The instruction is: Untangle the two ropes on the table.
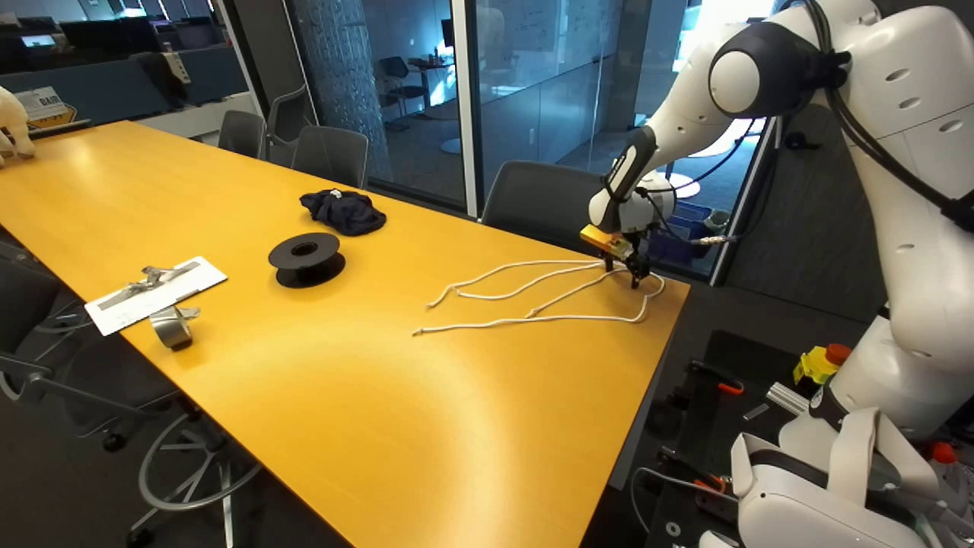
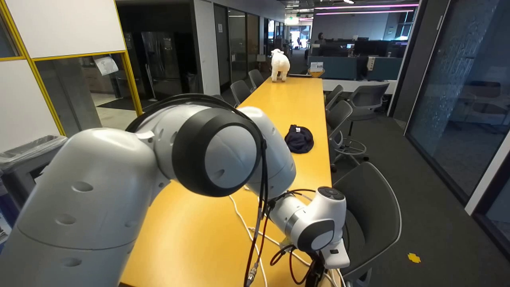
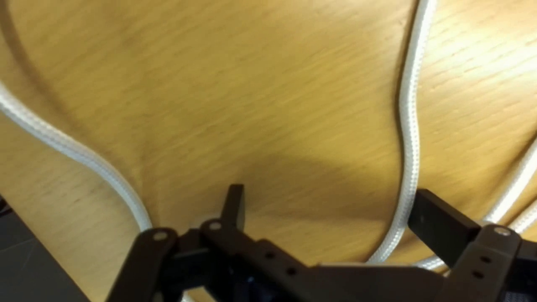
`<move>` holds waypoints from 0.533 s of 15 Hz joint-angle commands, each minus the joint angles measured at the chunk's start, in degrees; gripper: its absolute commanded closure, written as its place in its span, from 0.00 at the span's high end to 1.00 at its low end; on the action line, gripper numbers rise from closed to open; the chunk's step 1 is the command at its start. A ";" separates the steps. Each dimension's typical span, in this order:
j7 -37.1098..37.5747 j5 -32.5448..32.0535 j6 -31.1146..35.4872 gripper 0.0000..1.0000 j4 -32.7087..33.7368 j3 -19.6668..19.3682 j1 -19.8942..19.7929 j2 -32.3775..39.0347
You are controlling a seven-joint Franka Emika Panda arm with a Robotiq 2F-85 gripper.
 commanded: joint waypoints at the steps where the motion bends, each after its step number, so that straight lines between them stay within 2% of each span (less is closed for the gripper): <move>1: -2.30 1.42 -2.27 1.00 -6.34 1.22 0.63 -4.26; 8: -3.54 1.95 -2.02 1.00 -14.87 2.70 1.82 -9.49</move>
